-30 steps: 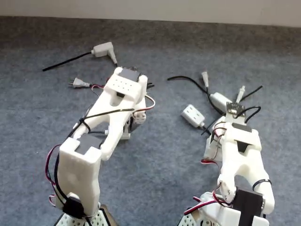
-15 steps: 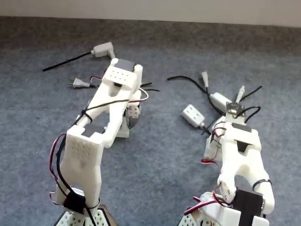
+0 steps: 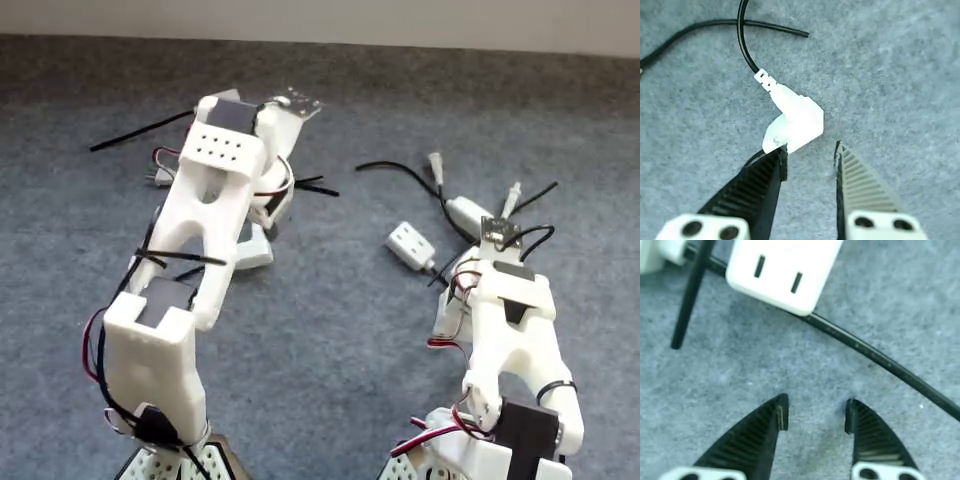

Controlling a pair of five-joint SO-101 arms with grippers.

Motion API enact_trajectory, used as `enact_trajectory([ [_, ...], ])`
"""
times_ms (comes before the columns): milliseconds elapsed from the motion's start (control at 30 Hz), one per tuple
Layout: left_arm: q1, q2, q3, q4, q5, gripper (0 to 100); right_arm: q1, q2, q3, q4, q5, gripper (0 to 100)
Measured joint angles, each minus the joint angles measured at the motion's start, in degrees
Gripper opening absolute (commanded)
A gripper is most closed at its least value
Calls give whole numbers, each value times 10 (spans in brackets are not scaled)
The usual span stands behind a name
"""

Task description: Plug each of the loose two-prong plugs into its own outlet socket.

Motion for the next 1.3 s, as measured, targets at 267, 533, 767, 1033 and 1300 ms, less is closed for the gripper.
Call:
enact_trajectory([
  [267, -13, -40, 90, 2, -291, 165, 0, 0, 0, 0, 0, 183],
  [533, -69, -41, 161, -76, -377, 168, 0, 0, 0, 0, 0, 183],
  [767, -76, -41, 242, -165, -379, 168, 0, 0, 0, 0, 0, 183],
  [1033, -69, -41, 332, -266, -379, 165, 0, 0, 0, 0, 0, 183],
  [1300, -67, -47, 377, -387, -269, 11, 0, 0, 0, -1, 0, 183],
])
